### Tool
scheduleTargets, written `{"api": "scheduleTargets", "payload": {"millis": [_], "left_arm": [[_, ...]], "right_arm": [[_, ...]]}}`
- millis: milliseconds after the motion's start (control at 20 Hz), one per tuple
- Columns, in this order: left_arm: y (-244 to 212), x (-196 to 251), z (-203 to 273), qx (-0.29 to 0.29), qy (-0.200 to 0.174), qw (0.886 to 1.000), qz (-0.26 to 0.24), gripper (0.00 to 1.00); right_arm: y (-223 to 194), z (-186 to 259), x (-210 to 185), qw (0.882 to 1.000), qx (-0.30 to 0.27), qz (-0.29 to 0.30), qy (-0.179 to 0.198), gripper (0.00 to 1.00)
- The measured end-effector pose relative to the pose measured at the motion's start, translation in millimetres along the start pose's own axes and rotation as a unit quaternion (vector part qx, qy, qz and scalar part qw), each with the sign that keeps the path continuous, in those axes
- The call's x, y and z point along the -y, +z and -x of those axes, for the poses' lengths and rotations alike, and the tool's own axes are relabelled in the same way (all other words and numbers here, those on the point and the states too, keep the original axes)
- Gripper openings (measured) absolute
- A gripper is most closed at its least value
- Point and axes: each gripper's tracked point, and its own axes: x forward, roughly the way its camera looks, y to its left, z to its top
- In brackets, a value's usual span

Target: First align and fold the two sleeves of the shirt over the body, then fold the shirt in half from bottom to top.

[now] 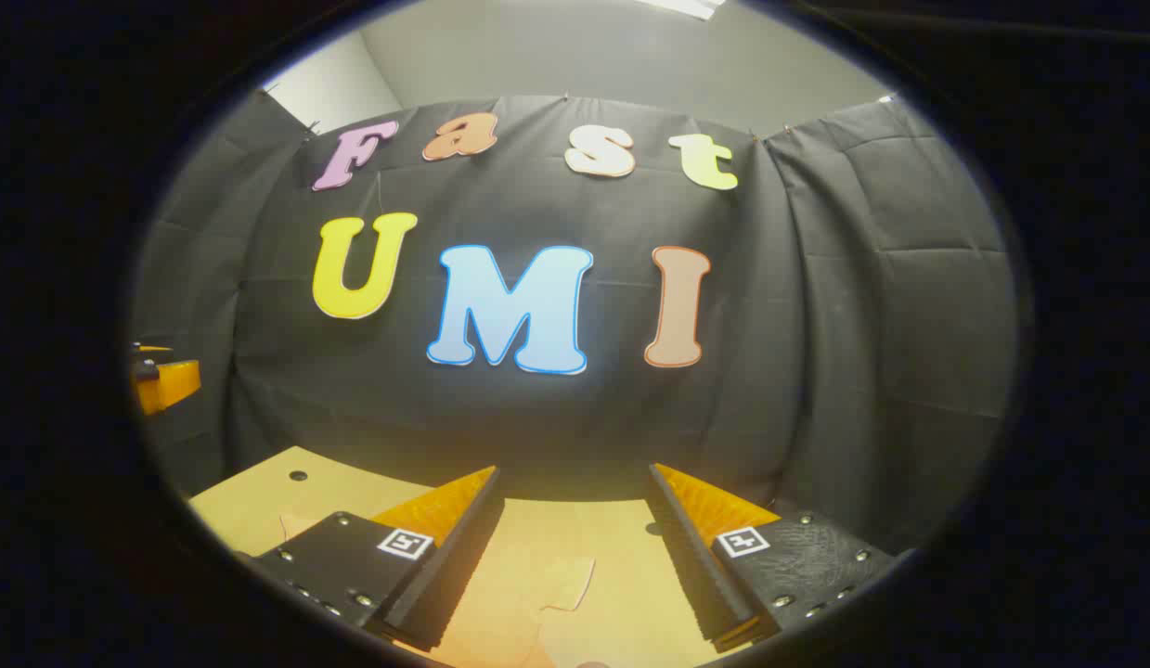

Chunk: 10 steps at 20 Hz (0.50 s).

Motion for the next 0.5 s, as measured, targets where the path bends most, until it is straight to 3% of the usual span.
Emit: {"api": "scheduleTargets", "payload": {"millis": [500], "left_arm": [[-1,-4,-1,0.002,0.017,1.000,-0.011,0.97]], "right_arm": [[-47,-42,-1,0.998,-0.055,-0.002,0.011,0.96]]}}
